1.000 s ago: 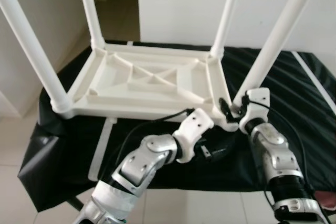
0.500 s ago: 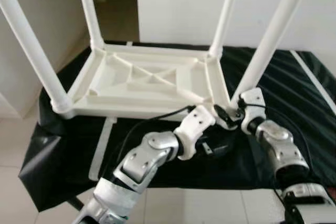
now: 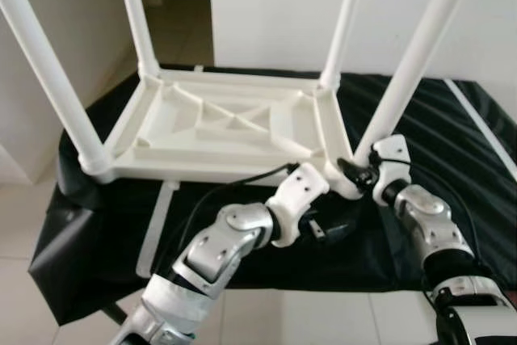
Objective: Building children table
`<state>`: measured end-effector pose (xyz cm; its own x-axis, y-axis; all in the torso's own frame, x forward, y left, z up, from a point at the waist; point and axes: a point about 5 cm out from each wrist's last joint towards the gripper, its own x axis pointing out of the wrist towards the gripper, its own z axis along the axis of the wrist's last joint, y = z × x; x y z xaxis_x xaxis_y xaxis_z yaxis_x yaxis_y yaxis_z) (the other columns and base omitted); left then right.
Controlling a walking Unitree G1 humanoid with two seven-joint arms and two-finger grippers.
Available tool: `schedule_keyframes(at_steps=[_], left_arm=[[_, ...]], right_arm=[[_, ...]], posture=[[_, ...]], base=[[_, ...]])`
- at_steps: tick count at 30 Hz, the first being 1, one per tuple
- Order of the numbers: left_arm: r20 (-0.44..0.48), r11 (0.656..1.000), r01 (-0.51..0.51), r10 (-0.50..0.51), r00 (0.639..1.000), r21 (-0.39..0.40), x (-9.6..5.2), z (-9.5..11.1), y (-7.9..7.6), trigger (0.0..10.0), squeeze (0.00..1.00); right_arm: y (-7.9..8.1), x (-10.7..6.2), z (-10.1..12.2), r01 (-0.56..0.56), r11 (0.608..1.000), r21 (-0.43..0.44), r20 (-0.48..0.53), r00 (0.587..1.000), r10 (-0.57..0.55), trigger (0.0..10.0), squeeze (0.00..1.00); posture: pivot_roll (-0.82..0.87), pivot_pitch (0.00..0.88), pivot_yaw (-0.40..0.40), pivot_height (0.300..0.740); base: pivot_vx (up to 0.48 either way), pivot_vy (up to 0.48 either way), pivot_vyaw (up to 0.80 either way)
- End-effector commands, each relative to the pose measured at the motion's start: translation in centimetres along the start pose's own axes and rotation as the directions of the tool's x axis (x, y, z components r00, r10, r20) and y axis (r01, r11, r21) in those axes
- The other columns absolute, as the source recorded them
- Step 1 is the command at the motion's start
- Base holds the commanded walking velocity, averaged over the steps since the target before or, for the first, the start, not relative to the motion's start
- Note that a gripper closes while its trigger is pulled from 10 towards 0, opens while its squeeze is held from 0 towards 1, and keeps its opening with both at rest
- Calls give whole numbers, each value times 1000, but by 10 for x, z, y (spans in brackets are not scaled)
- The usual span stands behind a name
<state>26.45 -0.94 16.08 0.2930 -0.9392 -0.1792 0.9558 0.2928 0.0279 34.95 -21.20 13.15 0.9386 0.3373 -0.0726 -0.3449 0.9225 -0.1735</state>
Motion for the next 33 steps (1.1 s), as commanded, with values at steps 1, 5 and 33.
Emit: schedule_keyframes(at_steps=[1, 5, 33], left_arm=[[-12, 1000, -1, 1, 1000, -3, -1, -1, 1, 10000, 0], [-13, 1000, -2, 2, 1000, -4, -1, -1, 1, 10000, 0], [-11, 1000, 4, -4, 1000, -15, 0, -4, -3, 10000, 0]], right_arm=[[5, -2, -14, 0, 999, 50, -43, 999, 3, 0, 0], [6, -2, -16, 14, 998, 65, -45, 999, -11, 0, 0], [58, 9, 11, 646, 700, 304, -139, 757, -638, 10000, 0]], posture=[[42, 0, -41, 740], [42, 0, -41, 740], [52, 0, -76, 740]], base=[[0, 0, 0], [0, 0, 0], [0, 0, 0]])
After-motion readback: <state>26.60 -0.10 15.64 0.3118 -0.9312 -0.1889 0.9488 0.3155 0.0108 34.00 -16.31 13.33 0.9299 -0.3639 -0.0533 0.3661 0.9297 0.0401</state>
